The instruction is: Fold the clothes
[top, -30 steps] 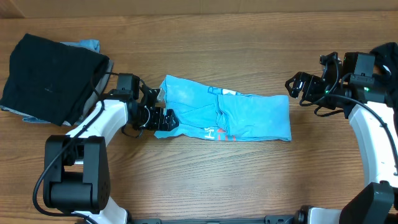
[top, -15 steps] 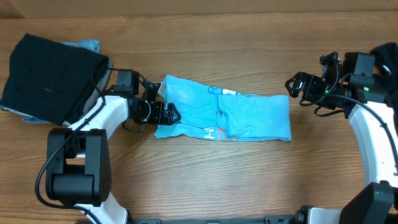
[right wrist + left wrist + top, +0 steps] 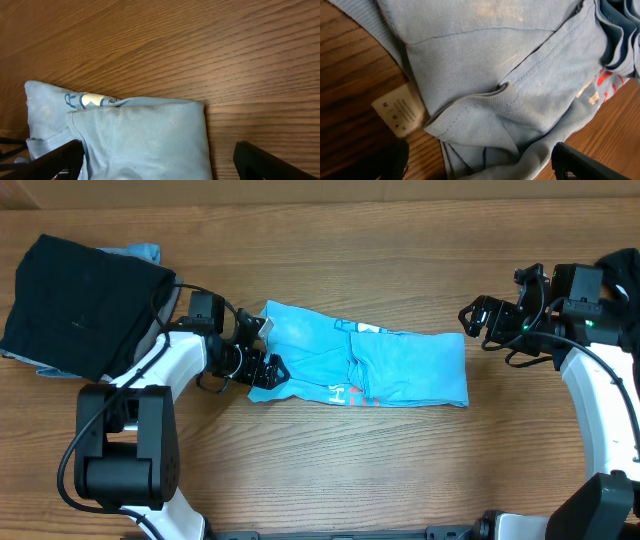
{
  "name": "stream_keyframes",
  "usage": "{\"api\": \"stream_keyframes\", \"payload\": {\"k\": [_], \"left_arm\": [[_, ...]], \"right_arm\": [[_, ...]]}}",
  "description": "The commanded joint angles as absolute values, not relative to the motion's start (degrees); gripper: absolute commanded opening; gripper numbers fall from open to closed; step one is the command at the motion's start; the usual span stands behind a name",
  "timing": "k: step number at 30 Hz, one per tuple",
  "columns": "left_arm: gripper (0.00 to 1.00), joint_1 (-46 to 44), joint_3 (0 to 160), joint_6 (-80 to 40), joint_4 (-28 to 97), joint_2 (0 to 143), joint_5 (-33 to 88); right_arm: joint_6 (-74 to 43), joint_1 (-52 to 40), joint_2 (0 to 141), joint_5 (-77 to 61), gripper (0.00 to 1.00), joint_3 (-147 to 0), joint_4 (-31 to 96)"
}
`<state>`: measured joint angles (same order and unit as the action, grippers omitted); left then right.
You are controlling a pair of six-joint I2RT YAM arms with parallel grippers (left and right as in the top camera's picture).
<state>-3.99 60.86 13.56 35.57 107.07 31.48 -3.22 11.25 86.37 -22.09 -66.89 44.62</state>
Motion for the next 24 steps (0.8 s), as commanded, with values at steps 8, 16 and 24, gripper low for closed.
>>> {"api": "stream_keyframes", "payload": {"k": [8, 16, 24], "left_arm": [[0.99, -4.2, 56.6, 20.8, 39.6, 113.3, 23.8], [0.97, -4.2, 56.6, 20.4, 39.7, 113.3, 22.1], [0.93, -4.2, 56.6, 15.8, 38.1, 113.4, 19.8]], "right_arm": [[-3.5, 11.3, 85.6, -21.9, 1.0, -67.9, 44.5], [-3.5, 11.3, 85.6, -21.9, 1.0, -67.9, 44.5], [-3.5, 11.3, 85.6, -21.9, 1.0, -67.9, 44.5]]}}
